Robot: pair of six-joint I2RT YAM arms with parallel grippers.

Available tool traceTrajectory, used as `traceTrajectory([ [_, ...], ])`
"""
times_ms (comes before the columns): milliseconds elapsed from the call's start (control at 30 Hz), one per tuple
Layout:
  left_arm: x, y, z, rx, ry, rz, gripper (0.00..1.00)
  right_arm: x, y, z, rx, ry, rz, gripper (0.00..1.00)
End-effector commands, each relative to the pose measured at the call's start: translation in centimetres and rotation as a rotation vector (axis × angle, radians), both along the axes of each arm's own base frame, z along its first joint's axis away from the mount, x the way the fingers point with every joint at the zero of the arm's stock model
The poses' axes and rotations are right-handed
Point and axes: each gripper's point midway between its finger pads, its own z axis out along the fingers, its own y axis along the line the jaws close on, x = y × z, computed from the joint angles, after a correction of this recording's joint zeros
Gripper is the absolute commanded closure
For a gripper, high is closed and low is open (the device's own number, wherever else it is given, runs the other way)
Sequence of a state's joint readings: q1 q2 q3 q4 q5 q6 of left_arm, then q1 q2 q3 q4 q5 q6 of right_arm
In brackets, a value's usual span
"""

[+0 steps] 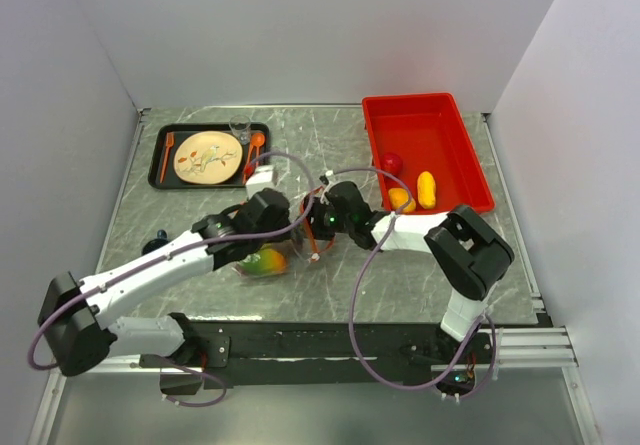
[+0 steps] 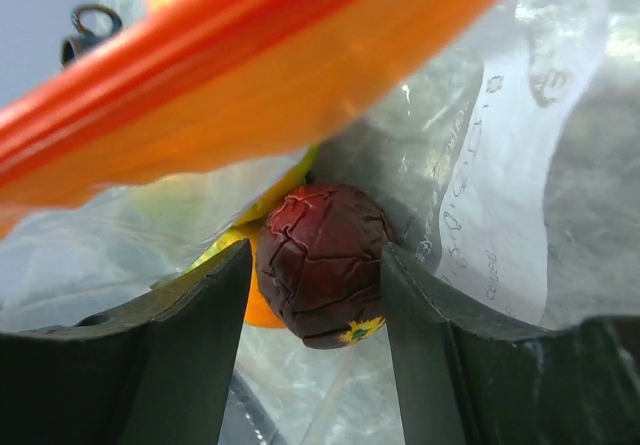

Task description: Open the zip-top bag and remove the fake food

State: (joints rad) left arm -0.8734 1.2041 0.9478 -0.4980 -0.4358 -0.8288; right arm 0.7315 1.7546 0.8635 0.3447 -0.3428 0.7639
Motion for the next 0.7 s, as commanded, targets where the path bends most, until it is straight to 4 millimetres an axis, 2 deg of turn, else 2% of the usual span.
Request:
traceTrajectory([
  [0, -1.0, 0.4, -2.7, -0.086, 0.078, 0.022, 0.82, -0.7, 1.1, 0.7, -0.03, -0.106, 0.074, 0.37],
  [33, -1.2, 0.7, -3.5, -0.081, 0.086, 0.024, 0.92, -0.8, 1.3, 0.4, -0.059, -0.105, 0.083, 0.36],
  [133, -1.3, 1.2, -4.8, -0.086, 0.106, 0.035, 0.99, -1.0, 1.6, -0.2, -0.117, -0.128, 0.102, 0.33],
  [400, -1.3, 1.6, -9.0, -0.069, 0.166, 0.05, 0.99, -1.8, 2.0, -0.8, -0.143, -0.132, 0.138, 0.3],
  [500, -1.1, 1.4, -9.5, -0.071, 0.168, 0.05, 0.99, -2.4, 2.6, -1.2, -0.167, -0.128, 0.173, 0.29],
  [667, -0.9, 1.3, -9.6, -0.06, 0.166, 0.053, 0.99, -2.8, 2.3, -2.4, -0.224, -0.11, 0.183, 0.27],
])
